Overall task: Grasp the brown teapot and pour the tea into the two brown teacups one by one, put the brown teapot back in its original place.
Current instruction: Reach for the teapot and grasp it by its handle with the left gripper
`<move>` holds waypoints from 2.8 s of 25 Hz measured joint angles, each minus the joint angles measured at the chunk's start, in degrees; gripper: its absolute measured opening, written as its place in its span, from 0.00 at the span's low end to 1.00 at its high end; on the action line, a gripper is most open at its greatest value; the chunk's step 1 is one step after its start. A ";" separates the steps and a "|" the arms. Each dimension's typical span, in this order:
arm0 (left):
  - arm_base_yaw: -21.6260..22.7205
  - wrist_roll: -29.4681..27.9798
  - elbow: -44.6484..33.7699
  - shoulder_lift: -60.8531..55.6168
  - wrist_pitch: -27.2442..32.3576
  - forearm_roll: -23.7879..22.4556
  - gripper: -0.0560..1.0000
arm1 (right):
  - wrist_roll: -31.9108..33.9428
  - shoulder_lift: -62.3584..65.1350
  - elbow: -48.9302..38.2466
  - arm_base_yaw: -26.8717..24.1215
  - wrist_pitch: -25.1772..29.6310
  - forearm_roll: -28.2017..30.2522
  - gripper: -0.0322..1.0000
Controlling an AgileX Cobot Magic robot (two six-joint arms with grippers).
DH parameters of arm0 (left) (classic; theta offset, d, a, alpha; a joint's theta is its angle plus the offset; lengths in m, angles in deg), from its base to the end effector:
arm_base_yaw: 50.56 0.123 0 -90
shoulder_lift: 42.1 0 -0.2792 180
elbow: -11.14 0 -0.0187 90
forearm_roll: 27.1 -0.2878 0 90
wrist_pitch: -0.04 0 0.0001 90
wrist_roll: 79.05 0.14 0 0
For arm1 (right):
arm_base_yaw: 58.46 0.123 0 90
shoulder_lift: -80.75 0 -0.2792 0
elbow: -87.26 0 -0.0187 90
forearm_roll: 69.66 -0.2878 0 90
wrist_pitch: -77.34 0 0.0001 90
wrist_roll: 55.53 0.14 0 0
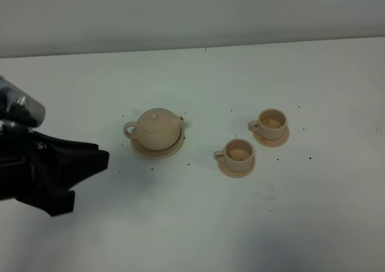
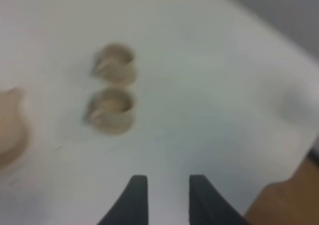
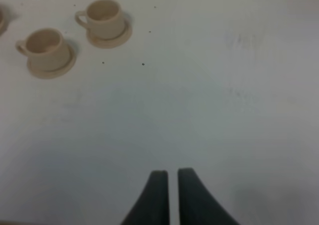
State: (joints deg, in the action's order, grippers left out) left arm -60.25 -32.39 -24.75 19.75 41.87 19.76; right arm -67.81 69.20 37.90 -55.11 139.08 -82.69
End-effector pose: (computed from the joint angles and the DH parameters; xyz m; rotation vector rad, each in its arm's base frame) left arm 0.2356 -0.1094 0.2716 0.6094 2.1308 -0.5851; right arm 0.0834 0.0327 0.2623 -0.2906 2.1028 0.1851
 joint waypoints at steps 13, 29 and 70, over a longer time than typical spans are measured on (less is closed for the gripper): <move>0.00 9.85 33.30 31.27 21.60 -17.21 0.27 | 0.00 0.00 0.00 0.00 0.02 0.00 0.10; -5.64 20.87 57.67 53.03 26.66 -40.92 0.24 | 0.04 0.00 0.00 0.00 0.02 0.00 0.12; -12.02 16.97 61.55 69.46 26.61 -57.27 0.37 | 0.04 0.00 0.00 0.00 0.02 0.05 0.19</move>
State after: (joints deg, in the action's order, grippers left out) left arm -72.27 -15.42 36.80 89.21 68.48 -37.51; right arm -67.76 69.20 37.90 -55.11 139.10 -82.64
